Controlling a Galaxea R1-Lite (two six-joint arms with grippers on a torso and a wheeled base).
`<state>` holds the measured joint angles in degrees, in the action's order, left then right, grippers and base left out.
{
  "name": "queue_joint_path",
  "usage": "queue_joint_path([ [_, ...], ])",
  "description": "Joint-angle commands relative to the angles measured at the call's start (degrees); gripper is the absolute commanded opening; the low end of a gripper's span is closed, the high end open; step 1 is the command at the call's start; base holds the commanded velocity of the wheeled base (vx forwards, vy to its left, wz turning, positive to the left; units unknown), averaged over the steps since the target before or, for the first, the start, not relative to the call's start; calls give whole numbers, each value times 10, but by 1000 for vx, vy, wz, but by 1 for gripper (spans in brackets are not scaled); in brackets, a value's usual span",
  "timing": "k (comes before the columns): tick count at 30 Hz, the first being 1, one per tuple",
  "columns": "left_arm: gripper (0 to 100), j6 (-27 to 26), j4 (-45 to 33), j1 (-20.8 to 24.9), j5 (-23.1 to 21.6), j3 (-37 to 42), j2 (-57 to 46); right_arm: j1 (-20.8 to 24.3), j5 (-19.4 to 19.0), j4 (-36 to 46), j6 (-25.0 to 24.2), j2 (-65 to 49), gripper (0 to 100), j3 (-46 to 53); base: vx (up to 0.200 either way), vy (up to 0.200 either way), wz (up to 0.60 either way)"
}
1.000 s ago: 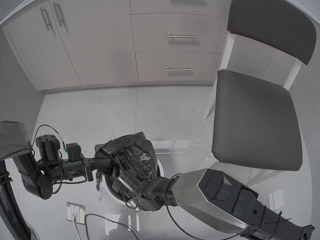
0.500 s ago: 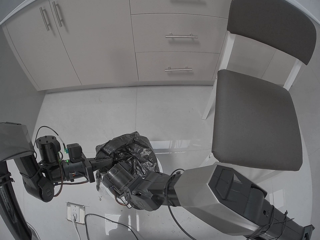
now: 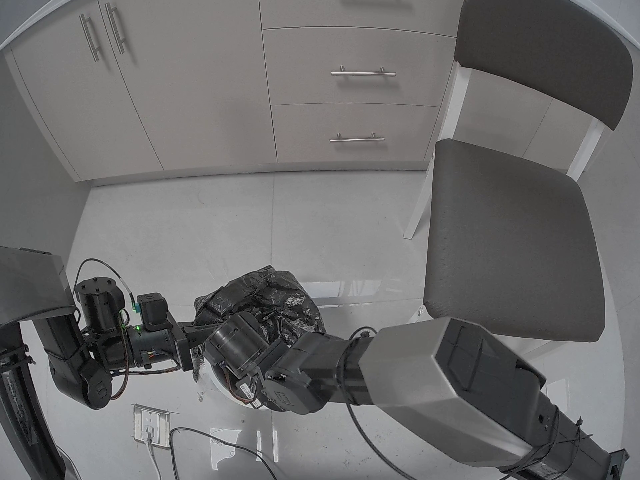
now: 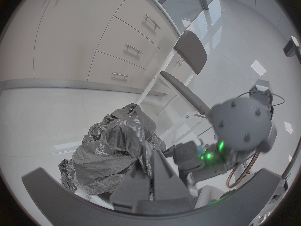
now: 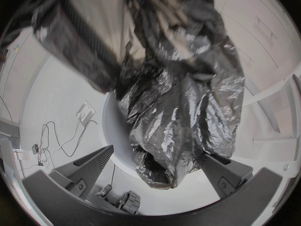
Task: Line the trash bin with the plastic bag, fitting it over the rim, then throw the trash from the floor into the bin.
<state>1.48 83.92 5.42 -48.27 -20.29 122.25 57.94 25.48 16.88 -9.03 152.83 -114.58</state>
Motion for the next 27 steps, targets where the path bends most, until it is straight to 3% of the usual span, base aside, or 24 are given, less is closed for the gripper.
queue_joint_path([
  [1, 0, 0, 0, 0, 0, 1, 4, -4, 2, 24, -1, -64, 100, 0, 0, 0, 0],
  [10, 0, 0, 0, 0, 0, 2, -1, -25, 6, 29, 1, -121, 100, 0, 0, 0, 0],
  [20, 0, -1, 1, -2, 0, 7, 2, -33, 8, 23, -4, -91, 100, 0, 0, 0, 0],
  [27, 0, -2, 6, -3, 1, 7, 3, -77, 28, 16, 22, -90, 100, 0, 0, 0, 0],
])
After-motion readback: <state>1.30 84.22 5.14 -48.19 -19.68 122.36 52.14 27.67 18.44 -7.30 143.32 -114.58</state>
